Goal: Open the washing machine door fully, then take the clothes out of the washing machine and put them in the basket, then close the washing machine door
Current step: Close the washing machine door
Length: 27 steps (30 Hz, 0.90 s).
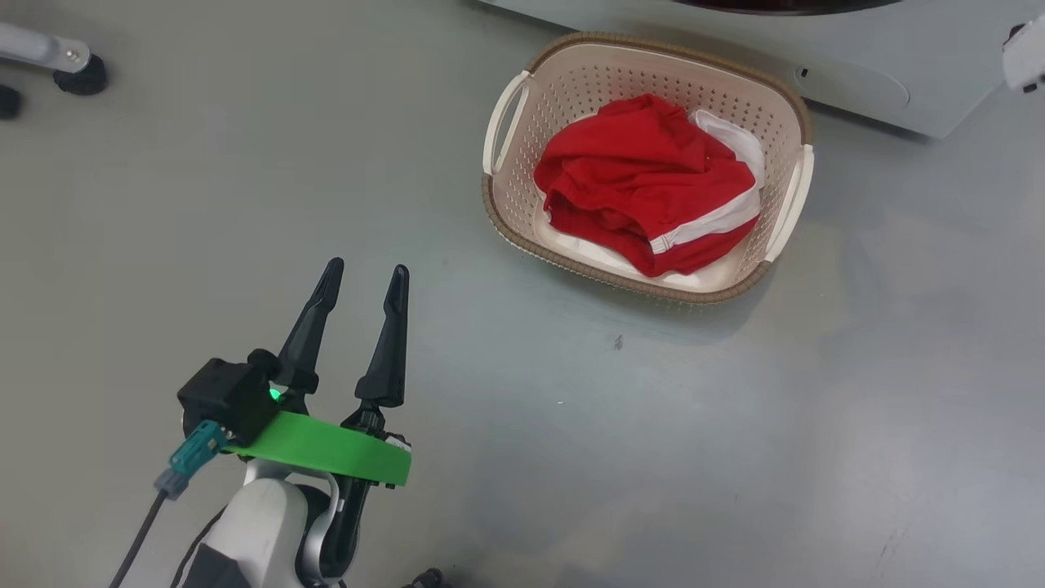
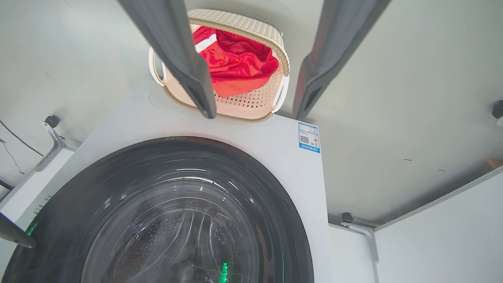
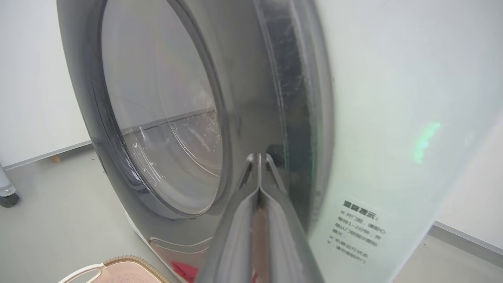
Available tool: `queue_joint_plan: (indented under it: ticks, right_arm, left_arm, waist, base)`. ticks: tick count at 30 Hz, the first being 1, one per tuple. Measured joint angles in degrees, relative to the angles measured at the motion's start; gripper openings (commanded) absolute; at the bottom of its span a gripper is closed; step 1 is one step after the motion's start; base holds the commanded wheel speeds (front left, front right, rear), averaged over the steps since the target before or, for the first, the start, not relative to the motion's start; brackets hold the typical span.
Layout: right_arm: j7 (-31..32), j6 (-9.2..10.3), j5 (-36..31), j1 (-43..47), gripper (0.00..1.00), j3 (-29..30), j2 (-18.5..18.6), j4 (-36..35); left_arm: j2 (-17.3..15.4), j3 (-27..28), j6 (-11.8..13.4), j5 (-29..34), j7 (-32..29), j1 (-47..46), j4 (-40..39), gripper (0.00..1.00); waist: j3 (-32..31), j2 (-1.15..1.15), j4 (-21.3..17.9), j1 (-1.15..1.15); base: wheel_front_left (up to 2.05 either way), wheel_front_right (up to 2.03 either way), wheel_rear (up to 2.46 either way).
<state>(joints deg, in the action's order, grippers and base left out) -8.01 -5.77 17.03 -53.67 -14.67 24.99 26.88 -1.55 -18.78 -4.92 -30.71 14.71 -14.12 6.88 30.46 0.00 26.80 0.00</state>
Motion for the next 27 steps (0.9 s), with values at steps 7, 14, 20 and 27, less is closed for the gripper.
queue_joint_plan:
  ticks: [7, 14, 20, 27]
  right_arm:
    - [-3.5, 0.07, 2.2, 4.7, 0.0, 0.5, -3.0, 1.8]
    - [-5.3, 0.04, 4.0, 9.9, 0.0, 0.0, -6.2, 1.9]
    - [-5.9, 0.05, 4.9, 14.7, 0.0, 0.1, -8.8, 2.1]
    - [-6.3, 0.91, 6.5, 20.1, 0.0, 1.4, -11.0, 2.3]
  left_arm:
    - [0.0, 1.5, 0.0, 1.3, 0.0, 0.0, 1.5, 1.0]
    - [0.0, 4.1, 0.0, 2.4, 0.0, 0.2, 3.2, 1.0]
    - [-0.6, 6.0, 0.0, 3.7, 0.0, 1.0, 3.8, 1.0]
    - [-1.9, 8.1, 0.0, 4.1, 0.0, 3.9, 4.9, 1.0]
  waist:
    - [-3.6, 0.0, -0.9, -0.01]
    - [-8.3, 0.0, -3.4, -0.01]
    - [-11.7, 0.0, -6.3, -0.01]
    - [-15.8, 0.0, -10.3, -0.01]
  base:
    - [0.0, 0.0, 0.0]
    - [0.0, 0.0, 0.0]
    - [0.0, 0.0, 0.0]
    - [0.0, 0.0, 0.0]
